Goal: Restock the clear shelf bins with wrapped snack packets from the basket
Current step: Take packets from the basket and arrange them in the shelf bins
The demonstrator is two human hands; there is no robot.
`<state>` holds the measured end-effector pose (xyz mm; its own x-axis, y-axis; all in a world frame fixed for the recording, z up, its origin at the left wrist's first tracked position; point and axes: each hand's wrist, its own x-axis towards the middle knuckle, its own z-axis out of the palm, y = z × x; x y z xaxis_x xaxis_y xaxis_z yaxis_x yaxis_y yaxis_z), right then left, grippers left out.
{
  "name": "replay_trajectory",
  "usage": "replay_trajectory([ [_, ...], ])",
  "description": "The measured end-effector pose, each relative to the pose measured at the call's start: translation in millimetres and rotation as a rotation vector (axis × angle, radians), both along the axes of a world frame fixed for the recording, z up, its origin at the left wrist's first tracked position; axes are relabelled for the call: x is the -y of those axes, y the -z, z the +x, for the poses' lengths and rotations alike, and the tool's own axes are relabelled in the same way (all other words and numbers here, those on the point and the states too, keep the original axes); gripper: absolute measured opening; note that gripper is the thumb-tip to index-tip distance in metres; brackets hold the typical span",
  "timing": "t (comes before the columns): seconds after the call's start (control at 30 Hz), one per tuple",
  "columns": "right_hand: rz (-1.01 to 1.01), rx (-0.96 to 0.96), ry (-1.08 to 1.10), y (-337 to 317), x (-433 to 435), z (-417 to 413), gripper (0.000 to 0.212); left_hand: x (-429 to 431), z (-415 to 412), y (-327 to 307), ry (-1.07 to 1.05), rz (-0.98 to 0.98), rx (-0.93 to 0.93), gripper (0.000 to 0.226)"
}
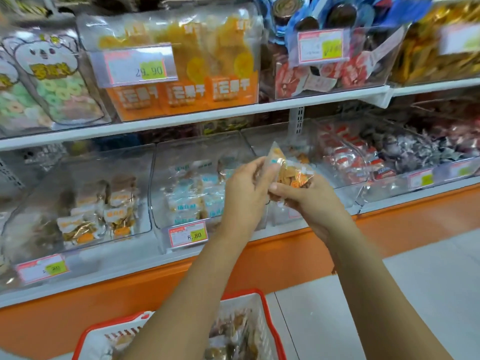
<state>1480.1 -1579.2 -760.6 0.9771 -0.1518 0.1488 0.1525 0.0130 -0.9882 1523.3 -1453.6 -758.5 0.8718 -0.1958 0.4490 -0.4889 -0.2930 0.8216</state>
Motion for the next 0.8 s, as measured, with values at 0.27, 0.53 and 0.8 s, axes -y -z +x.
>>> replay_trajectory([
  [0.27, 0.31, -0.11, -0.137, -1.1, 60.6, 30.7, 0.039, 35.0, 52.9, -18.0, 0.183, 0.22, 0.118, 0.027],
  [0.53, -0.033, -0.285, -0.087, -2.6, 123.6, 57.6, 0.052, 85.7, 98.2, -13.6, 0.034, 0.726, 0.363, 0.03],
  [0.8, -1.078, -0.418, -0.117, -44.6, 140.3, 125.0, 0.027, 129.2, 141.7, 3.1, 0.242, 0.465, 0.224, 0.028],
])
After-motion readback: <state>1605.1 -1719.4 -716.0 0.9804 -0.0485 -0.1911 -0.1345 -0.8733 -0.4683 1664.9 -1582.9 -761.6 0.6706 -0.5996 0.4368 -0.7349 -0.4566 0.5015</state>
